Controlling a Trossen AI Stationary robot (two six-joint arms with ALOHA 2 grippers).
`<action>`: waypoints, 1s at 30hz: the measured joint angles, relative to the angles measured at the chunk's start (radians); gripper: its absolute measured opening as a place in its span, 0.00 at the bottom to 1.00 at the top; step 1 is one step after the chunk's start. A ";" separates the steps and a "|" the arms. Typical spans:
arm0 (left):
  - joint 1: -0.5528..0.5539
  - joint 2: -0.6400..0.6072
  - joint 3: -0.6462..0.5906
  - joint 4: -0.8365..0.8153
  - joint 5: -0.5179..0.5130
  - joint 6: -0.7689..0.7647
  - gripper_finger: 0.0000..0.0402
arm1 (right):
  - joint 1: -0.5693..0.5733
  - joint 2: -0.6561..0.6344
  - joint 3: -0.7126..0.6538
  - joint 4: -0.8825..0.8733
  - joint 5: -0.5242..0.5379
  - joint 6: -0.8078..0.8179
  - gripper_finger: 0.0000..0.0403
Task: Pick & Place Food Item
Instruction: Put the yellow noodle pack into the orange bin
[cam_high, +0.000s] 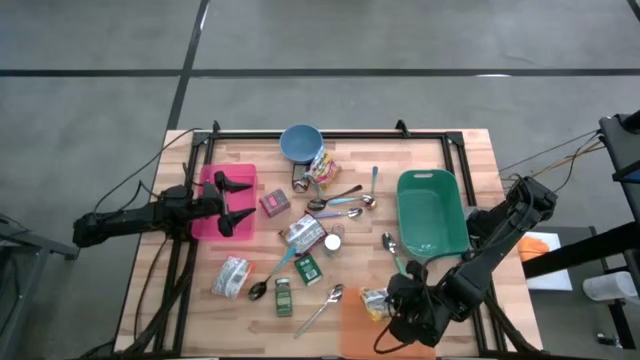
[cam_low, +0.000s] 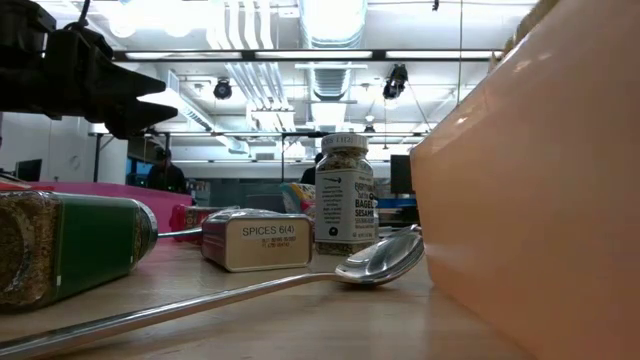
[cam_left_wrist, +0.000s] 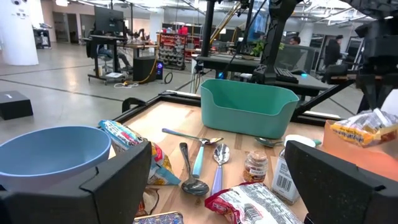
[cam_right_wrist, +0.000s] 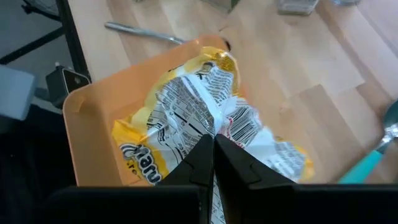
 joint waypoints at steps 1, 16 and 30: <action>0.000 0.000 0.000 0.000 0.000 0.000 0.93 | 0.003 0.013 0.000 0.004 -0.004 0.000 0.02; 0.000 0.000 0.000 0.000 0.000 0.000 0.93 | 0.040 0.164 0.001 0.045 -0.060 0.145 0.02; 0.000 0.000 0.000 0.000 0.000 0.000 0.93 | 0.059 0.209 0.002 0.112 -0.082 0.194 0.02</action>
